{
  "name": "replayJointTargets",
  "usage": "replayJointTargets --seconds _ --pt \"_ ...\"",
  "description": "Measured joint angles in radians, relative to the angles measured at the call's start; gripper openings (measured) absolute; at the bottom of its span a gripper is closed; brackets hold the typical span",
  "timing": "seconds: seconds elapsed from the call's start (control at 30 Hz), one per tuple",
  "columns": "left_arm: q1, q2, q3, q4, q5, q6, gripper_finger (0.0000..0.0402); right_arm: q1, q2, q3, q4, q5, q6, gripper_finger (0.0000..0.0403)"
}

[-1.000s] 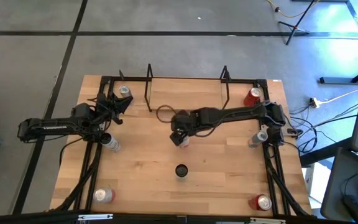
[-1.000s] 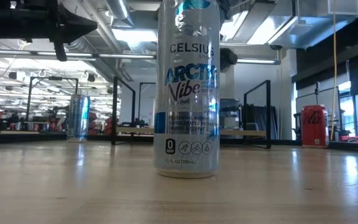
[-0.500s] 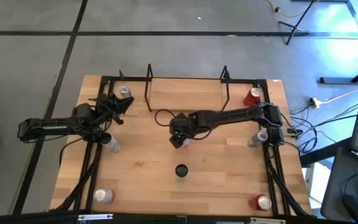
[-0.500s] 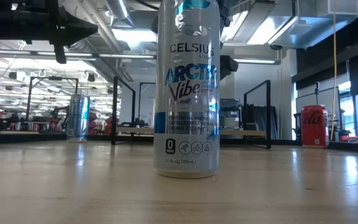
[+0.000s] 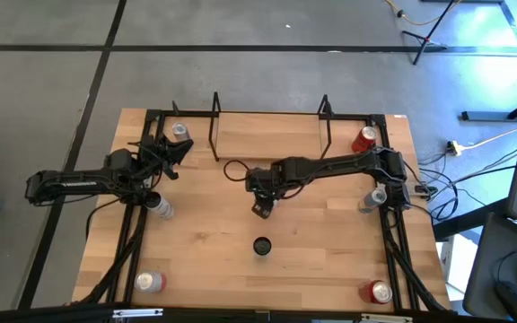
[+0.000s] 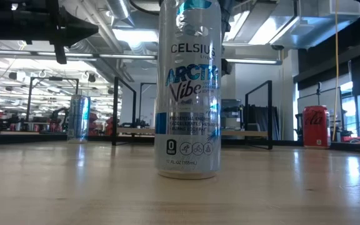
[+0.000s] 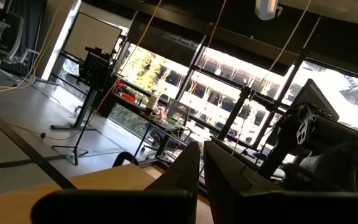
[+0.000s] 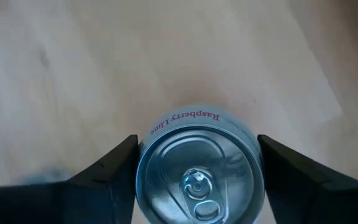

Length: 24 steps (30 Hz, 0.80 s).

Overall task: Place canned beverage on shelf
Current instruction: Put the top pink soda can on the shelf

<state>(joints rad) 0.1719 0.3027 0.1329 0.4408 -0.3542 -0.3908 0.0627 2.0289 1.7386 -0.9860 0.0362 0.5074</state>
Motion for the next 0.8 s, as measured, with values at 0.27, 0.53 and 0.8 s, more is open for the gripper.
replayJointTargets --seconds 0.27,0.53,0.8 --pt "0.0 0.0 0.0 0.0 0.0 0.0 0.0016 -0.013 -0.001 0.0 -0.013 -0.179 -0.531 0.0248" --pt "0.0 0.0 0.0 -0.001 0.0 0.0 0.0016 0.001 0.0 -0.002 -0.011 -0.23 -0.752 0.0248" --pt "0.0 0.0 0.0 -0.001 0.0 0.0 0.0016 0.005 0.0 -0.002 -0.009 -0.18 -0.74 0.0283"
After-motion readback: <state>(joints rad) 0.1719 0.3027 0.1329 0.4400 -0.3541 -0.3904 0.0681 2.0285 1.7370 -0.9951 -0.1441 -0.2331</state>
